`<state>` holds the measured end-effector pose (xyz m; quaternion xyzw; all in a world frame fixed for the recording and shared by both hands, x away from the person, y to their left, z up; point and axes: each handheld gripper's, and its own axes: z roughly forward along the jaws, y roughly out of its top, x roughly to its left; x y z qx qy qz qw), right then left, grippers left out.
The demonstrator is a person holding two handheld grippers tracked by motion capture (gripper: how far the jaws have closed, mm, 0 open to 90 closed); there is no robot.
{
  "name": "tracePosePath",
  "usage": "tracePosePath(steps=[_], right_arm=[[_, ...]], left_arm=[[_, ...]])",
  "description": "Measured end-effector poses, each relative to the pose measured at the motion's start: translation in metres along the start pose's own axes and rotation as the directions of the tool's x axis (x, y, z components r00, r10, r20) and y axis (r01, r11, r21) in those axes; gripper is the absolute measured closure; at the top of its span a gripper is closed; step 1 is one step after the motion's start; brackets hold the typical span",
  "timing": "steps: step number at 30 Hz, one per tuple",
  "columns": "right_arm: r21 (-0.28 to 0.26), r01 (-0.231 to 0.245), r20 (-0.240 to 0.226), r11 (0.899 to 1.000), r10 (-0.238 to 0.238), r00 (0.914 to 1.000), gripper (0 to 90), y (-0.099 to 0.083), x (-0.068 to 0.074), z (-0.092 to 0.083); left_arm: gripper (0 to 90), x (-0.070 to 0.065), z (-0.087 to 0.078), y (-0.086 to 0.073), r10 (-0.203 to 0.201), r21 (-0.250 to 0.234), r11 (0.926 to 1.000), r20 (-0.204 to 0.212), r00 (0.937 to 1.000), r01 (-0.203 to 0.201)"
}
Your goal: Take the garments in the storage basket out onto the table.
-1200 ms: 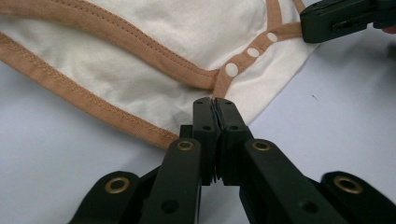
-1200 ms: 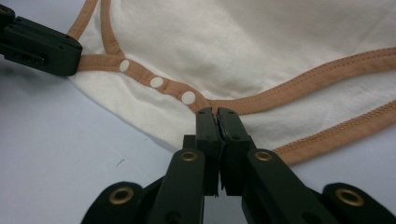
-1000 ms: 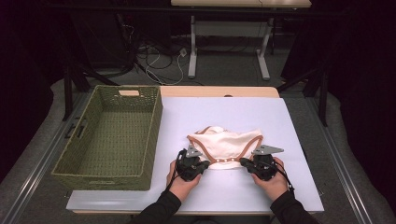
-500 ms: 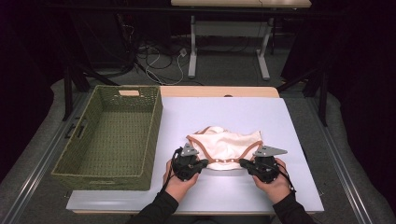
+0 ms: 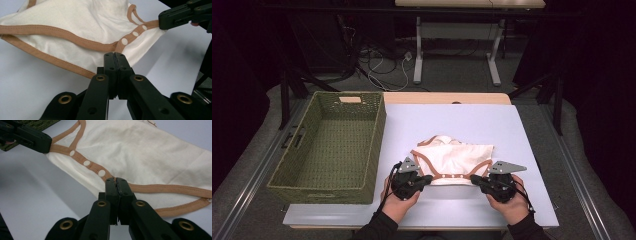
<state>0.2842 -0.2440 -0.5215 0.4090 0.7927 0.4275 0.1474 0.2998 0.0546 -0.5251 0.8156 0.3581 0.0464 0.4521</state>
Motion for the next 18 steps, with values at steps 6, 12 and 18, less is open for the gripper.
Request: tracePosePath(steps=[6, 12, 18], right_arm=[[0.021, 0.014, -0.011, 1.000, -0.013, 0.9998, 89.1, -0.005, 0.006, -0.001], [0.025, 0.003, -0.031, 1.000, -0.002, 0.9995, 89.2, -0.011, 0.013, -0.007], [0.038, 0.007, -0.051, 0.999, -0.005, 0.9987, 89.2, -0.021, 0.016, -0.013]], left_arm=[[89.8, -0.004, -0.008, -0.006, -0.010, 0.001, 0.9999, 0.006, 0.9999, 0.010], [89.8, -0.011, -0.012, -0.016, -0.016, -0.005, 0.9999, 0.009, 0.9998, 0.016], [89.9, -0.019, -0.013, -0.025, -0.021, 0.012, 0.9997, 0.029, 0.9993, 0.021]])
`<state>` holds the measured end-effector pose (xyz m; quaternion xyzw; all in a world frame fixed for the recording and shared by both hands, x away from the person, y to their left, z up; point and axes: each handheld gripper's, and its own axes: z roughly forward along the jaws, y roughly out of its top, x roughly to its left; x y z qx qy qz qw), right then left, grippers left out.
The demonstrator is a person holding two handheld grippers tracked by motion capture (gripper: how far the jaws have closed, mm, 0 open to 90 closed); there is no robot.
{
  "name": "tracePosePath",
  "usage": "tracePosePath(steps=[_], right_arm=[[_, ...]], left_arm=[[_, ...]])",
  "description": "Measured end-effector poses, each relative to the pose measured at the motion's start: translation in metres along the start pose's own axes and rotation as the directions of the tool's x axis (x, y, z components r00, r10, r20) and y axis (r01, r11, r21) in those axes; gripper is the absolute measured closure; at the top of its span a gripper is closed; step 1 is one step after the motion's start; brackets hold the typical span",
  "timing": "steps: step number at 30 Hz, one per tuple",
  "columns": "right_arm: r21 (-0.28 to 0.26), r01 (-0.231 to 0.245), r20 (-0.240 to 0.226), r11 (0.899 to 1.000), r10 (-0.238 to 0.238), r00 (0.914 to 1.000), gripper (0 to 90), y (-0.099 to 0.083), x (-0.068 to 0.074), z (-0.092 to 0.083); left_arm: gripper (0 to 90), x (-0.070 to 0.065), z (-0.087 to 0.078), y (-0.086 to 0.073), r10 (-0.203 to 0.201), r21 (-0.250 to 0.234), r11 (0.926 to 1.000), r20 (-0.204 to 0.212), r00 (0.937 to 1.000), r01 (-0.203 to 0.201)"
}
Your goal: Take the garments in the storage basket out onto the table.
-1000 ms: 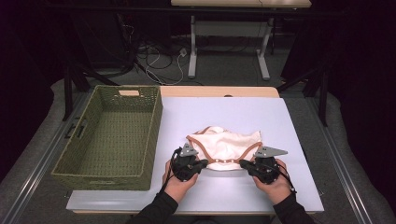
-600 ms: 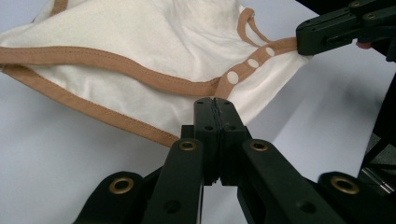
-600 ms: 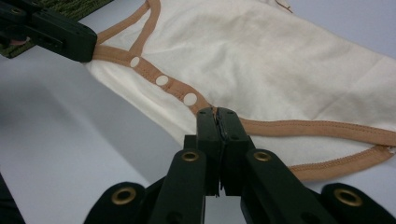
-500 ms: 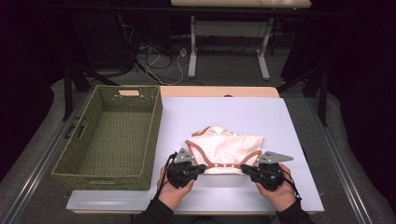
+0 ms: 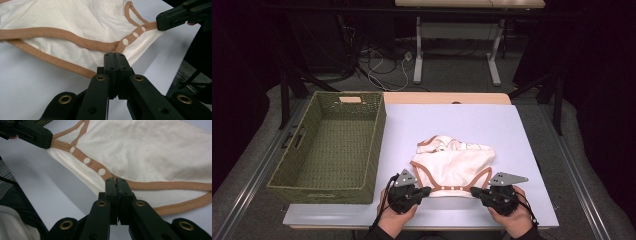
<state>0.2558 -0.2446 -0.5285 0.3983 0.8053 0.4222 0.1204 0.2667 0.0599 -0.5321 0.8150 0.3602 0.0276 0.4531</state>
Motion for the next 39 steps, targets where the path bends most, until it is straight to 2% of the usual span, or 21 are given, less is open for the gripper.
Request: tracePosePath(steps=[1, 3, 4, 7, 8, 17, 20, 21, 22, 23, 24, 25, 26, 27, 31, 34, 39], right_arm=[[0.014, -0.012, 0.003, 1.000, 0.012, 0.9999, 89.2, -0.001, 0.002, -0.002], [0.014, -0.007, 0.001, 1.000, 0.007, 1.0000, 89.2, -0.004, 0.002, -0.003], [0.018, -0.013, 0.003, 1.000, 0.013, 0.9999, 89.2, -0.005, 0.003, -0.005], [0.023, -0.012, -0.006, 1.000, 0.012, 0.9999, 89.2, -0.010, 0.005, -0.008], [0.027, -0.005, -0.007, 1.000, 0.006, 1.0000, 89.2, -0.011, 0.005, -0.009], [0.031, -0.003, -0.003, 1.000, 0.003, 1.0000, 89.2, -0.022, 0.013, -0.019], [0.038, 0.008, -0.003, 0.999, -0.008, 1.0000, 89.1, -0.026, 0.017, -0.021], [0.042, 0.005, 0.000, 0.999, -0.005, 1.0000, 89.2, -0.027, 0.019, -0.023], [0.037, 0.023, 0.000, 0.999, -0.023, 0.9997, 89.1, -0.027, 0.020, -0.024], [0.033, 0.018, -0.001, 0.999, -0.018, 0.9998, 89.2, -0.028, 0.022, -0.026], [0.021, 0.019, -0.003, 1.000, -0.018, 0.9998, 89.2, -0.029, 0.022, -0.028], [0.018, 0.022, -0.003, 1.000, -0.022, 0.9997, 89.2, -0.029, 0.022, -0.030], [0.009, 0.016, -0.001, 1.000, -0.016, 0.9999, 89.1, -0.029, 0.023, -0.032], [0.006, 0.009, -0.007, 1.000, -0.009, 0.9999, 89.1, -0.030, 0.023, -0.035], [-0.006, 0.005, -0.008, 1.000, -0.005, 1.0000, 89.2, -0.032, 0.025, -0.041], [0.000, 0.021, -0.008, 1.000, -0.021, 0.9998, 89.2, -0.034, 0.028, -0.039], [0.055, 0.038, -0.011, 0.998, -0.037, 0.9992, 89.1, -0.035, 0.027, -0.035]], left_arm=[[89.9, -0.002, 0.000, -0.001, 0.002, 0.003, 1.0000, 0.000, 1.0000, -0.002], [89.8, -0.004, 0.000, -0.003, 0.019, 0.009, 0.9998, 0.004, 0.9998, -0.019], [89.8, -0.007, 0.001, -0.004, -0.001, 0.005, 1.0000, 0.009, 1.0000, 0.001], [89.9, -0.009, -0.001, -0.006, 0.008, 0.013, 0.9999, 0.013, 0.9999, -0.008], [89.9, -0.011, -0.001, -0.007, -0.002, 0.010, 0.9999, 0.015, 0.9999, 0.002], [89.8, -0.022, -0.004, -0.016, -0.009, 0.016, 0.9998, 0.024, 0.9997, 0.008], [89.9, -0.026, -0.006, -0.019, 0.008, 0.016, 0.9998, 0.022, 0.9997, -0.008], [89.9, -0.027, -0.007, -0.020, 0.001, 0.014, 0.9999, 0.025, 0.9997, -0.002], [89.9, -0.029, -0.008, -0.020, 0.007, 0.013, 0.9999, 0.028, 0.9996, -0.008], [89.9, -0.031, -0.009, -0.021, -0.003, 0.010, 0.9999, 0.032, 0.9995, 0.003], [89.9, -0.031, -0.010, -0.021, 0.011, 0.008, 0.9999, 0.035, 0.9993, -0.012], [89.9, -0.033, -0.011, -0.022, 0.001, 0.004, 1.0000, 0.040, 0.9992, -0.001], [89.9, -0.034, -0.012, -0.022, 0.010, 0.009, 0.9999, 0.044, 0.9990, -0.010], [89.8, -0.036, -0.013, -0.023, 0.001, 0.006, 1.0000, 0.050, 0.9987, -0.001], [89.9, -0.039, -0.016, -0.026, 0.003, 0.006, 1.0000, 0.060, 0.9982, -0.004], [89.9, -0.040, -0.015, -0.028, -0.005, 0.013, 0.9999, 0.068, 0.9977, 0.004], [89.8, -0.039, -0.007, -0.033, 0.002, 0.043, 0.9991, 0.064, 0.9980, -0.005]])
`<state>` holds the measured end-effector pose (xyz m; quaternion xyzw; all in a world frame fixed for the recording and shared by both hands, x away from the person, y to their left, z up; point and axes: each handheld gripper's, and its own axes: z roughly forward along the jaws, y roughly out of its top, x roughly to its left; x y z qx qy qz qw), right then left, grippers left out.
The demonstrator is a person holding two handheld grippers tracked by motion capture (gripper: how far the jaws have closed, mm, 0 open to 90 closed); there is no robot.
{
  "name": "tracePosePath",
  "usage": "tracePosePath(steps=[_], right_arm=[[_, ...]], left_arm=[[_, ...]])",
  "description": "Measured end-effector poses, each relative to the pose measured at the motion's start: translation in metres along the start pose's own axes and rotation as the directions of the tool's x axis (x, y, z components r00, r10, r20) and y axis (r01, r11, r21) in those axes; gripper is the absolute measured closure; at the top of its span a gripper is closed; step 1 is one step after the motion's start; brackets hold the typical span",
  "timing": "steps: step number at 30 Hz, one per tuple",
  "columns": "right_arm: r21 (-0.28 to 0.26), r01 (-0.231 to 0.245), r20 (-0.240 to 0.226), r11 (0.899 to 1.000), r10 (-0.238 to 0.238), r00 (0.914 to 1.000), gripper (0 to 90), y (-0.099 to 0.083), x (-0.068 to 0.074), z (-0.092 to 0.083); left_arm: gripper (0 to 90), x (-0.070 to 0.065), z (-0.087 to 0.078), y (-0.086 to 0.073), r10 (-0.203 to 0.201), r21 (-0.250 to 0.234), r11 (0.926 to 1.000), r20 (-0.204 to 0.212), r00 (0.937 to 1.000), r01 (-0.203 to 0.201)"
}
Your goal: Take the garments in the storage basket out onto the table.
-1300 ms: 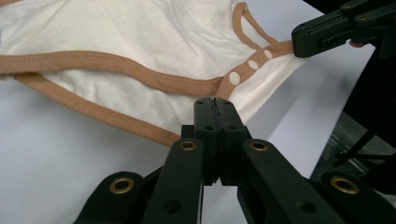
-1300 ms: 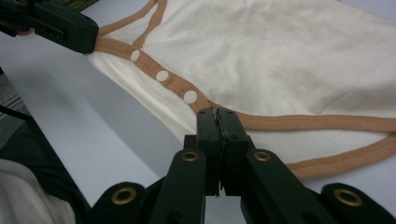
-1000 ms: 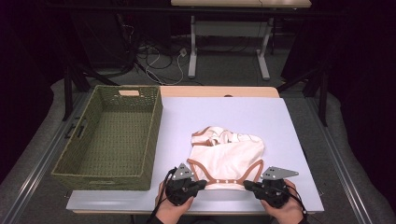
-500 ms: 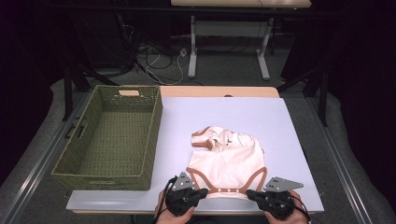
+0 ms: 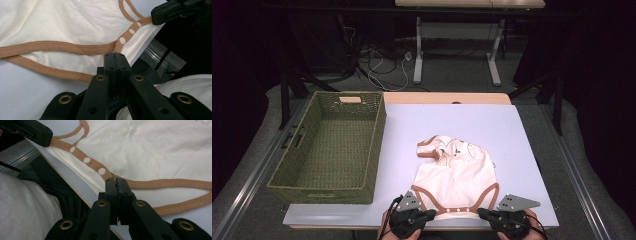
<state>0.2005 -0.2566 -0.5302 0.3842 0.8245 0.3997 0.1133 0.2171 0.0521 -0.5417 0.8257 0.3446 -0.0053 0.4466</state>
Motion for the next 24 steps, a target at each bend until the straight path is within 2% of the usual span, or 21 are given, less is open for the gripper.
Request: tracePosePath(steps=[6, 9, 12, 17, 19, 24], right_arm=[[0.069, -0.004, -0.015, 0.998, 0.005, 0.9999, 89.1, -0.005, -0.003, 0.010], [0.062, -0.012, -0.023, 0.998, 0.014, 0.9996, 88.1, -0.005, -0.002, 0.011], [0.063, -0.015, -0.028, 0.998, 0.017, 0.9995, 80.8, -0.006, -0.005, 0.012], [0.048, -0.030, -0.030, 0.998, 0.032, 0.9990, 71.1, -0.006, -0.008, 0.015], [0.040, -0.031, -0.023, 0.999, 0.032, 0.9992, 68.5, -0.006, -0.009, 0.015], [0.021, -0.031, -0.002, 0.999, 0.032, 0.9995, 60.8, -0.006, -0.012, 0.019]], left_arm=[[89.6, 0.004, 0.007, -0.004, -0.008, 0.037, 0.9993, -0.004, 1.0000, 0.009], [86.8, 0.005, 0.010, -0.005, -0.002, 0.046, 0.9990, -0.007, 1.0000, 0.003], [77.3, 0.007, 0.011, -0.005, -0.008, 0.043, 0.9990, -0.009, 0.9999, 0.009], [67.6, 0.014, 0.011, -0.003, -0.027, 0.031, 0.9991, -0.041, 0.9988, 0.028], [62.8, 0.018, 0.011, -0.003, -0.032, 0.021, 0.9992, -0.056, 0.9979, 0.033], [55.1, 0.026, 0.010, -0.001, -0.059, 0.003, 0.9982, -0.062, 0.9963, 0.059]])
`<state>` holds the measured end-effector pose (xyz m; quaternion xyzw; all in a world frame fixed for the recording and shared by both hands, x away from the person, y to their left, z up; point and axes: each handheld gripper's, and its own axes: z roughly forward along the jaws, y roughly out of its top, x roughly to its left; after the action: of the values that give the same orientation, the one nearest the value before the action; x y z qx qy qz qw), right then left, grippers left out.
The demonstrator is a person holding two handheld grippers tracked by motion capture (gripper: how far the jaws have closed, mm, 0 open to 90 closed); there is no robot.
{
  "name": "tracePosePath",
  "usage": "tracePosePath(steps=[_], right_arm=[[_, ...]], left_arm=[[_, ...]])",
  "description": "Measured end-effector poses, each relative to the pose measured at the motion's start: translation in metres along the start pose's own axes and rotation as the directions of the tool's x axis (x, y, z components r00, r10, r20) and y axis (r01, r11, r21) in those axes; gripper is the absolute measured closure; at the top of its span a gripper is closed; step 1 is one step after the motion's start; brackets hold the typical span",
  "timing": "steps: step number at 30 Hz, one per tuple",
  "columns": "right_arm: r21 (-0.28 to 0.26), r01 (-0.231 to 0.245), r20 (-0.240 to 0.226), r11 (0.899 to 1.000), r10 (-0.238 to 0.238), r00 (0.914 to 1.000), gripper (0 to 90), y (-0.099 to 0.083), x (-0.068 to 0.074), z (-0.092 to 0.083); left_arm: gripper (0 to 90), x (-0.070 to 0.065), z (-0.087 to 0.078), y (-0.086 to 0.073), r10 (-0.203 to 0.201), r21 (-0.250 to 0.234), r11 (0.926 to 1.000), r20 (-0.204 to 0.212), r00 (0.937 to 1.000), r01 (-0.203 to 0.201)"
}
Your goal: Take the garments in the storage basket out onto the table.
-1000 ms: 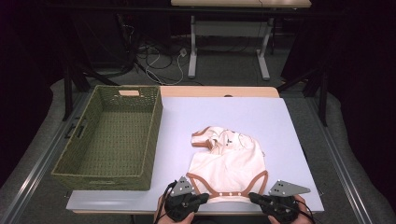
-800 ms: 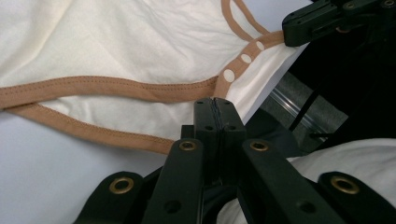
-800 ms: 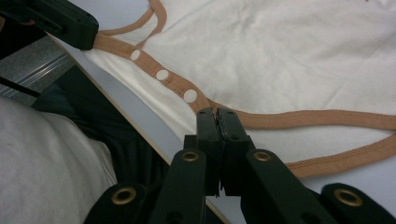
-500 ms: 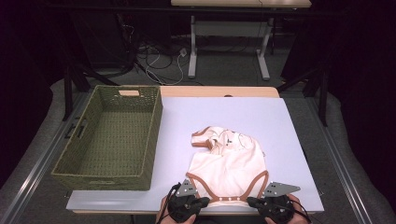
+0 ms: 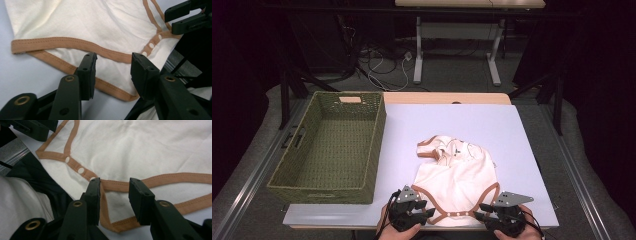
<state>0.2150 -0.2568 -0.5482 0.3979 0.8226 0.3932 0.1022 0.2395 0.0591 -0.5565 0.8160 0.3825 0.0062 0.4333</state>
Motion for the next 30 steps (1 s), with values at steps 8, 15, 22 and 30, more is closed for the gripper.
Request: tracePosePath(steps=[8, 15, 22, 30], right_arm=[[-0.031, 0.008, 0.033, 0.999, -0.007, 0.9994, 54.0, 0.002, -0.007, 0.003], [-0.038, -0.003, 0.063, 0.999, 0.006, 0.9980, 53.4, 0.003, -0.011, 0.003], [-0.051, -0.014, 0.108, 0.999, 0.019, 0.9940, 52.3, 0.003, -0.019, 0.002], [-0.078, -0.057, 0.154, 0.995, 0.069, 0.9856, 52.2, 0.009, -0.032, -0.008]], left_arm=[[46.1, 0.010, 0.002, 0.001, -0.004, -0.022, 0.9998, -0.037, 0.9993, 0.003], [41.8, 0.021, 0.000, 0.003, -0.018, -0.049, 0.9987, -0.067, 0.9976, 0.014], [38.5, 0.030, -0.004, 0.007, -0.042, -0.072, 0.9968, -0.078, 0.9961, 0.036], [36.6, 0.040, -0.009, 0.019, -0.064, -0.099, 0.9936, -0.103, 0.9926, 0.054]])
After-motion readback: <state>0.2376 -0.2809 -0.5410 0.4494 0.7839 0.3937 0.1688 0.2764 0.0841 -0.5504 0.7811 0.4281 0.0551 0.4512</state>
